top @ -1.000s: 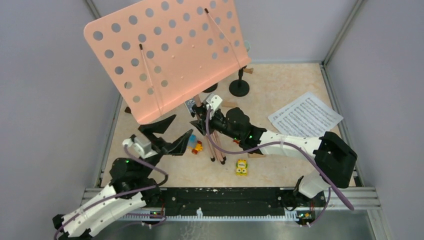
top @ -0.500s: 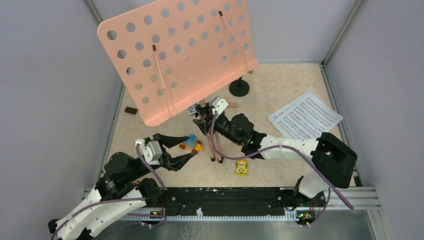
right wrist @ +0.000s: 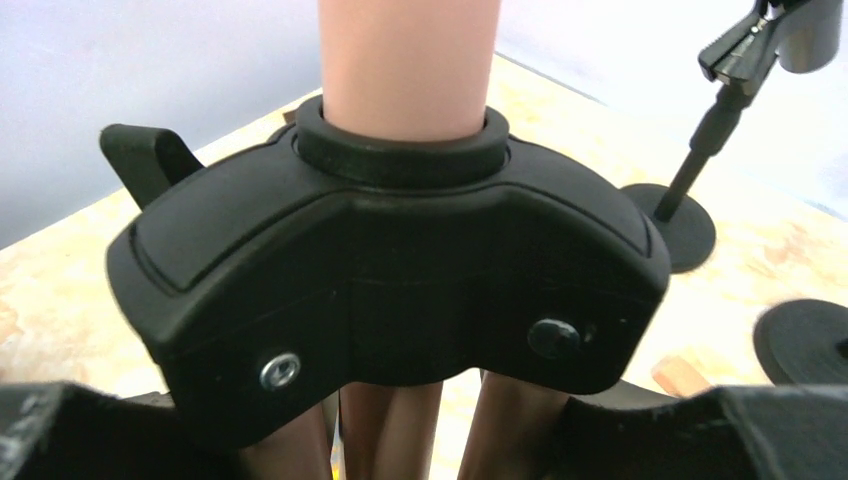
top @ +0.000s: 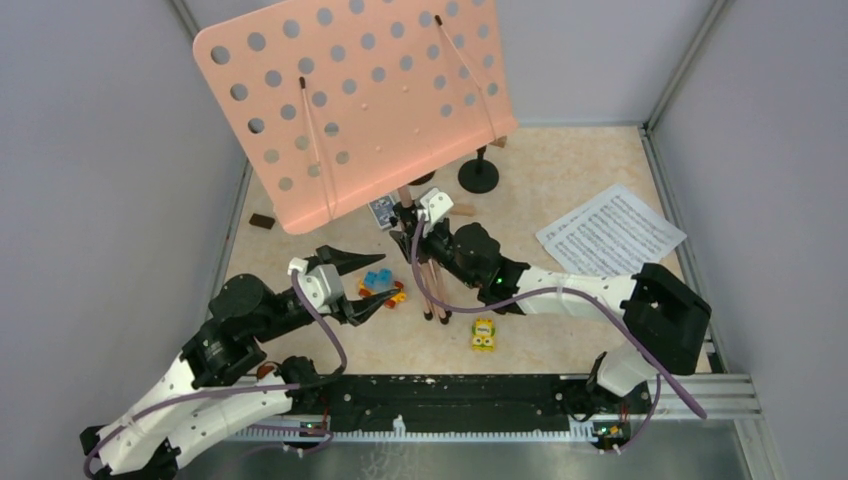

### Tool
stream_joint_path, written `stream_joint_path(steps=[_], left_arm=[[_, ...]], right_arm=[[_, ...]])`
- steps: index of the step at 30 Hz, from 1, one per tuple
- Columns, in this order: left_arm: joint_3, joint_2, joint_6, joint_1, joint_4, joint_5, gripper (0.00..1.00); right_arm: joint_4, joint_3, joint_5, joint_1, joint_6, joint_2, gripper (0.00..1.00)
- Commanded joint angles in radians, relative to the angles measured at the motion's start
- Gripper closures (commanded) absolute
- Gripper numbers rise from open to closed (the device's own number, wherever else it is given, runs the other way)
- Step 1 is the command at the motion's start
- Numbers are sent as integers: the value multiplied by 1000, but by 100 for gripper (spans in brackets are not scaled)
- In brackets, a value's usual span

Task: Pack up the instrument practice props

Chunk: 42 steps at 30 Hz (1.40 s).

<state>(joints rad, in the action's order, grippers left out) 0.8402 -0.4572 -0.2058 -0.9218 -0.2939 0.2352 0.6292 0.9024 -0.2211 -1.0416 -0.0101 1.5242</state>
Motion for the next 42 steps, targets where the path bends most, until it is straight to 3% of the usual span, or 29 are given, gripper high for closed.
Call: stream_joint_path(steps=[1,6,16,23,27,37,42], left_arm=[[35,-21,-11,4,-7,-7,35],[94,-74,-49,4,-5,-30,35],[472,-330,-282,4,-33,-19,35],[662,-487,-384,5,-104,-252,38],[773,-597,-394,5,-231,-275,39],[874,-720,-377,3,-392,-310,34],[878,-751,-399,-7,-426,-472,45]], right_arm=[[118,123,-105,31,128,-16,100],[173,137,-100,46,144,6,100],[257,134,-94,55,138,47,100],[249,116,-76,55,183,41,100],[250,98,-54,55,208,27,100],[242,82,-39,55,231,0,100],[245,82,-37,55,228,-5,100]])
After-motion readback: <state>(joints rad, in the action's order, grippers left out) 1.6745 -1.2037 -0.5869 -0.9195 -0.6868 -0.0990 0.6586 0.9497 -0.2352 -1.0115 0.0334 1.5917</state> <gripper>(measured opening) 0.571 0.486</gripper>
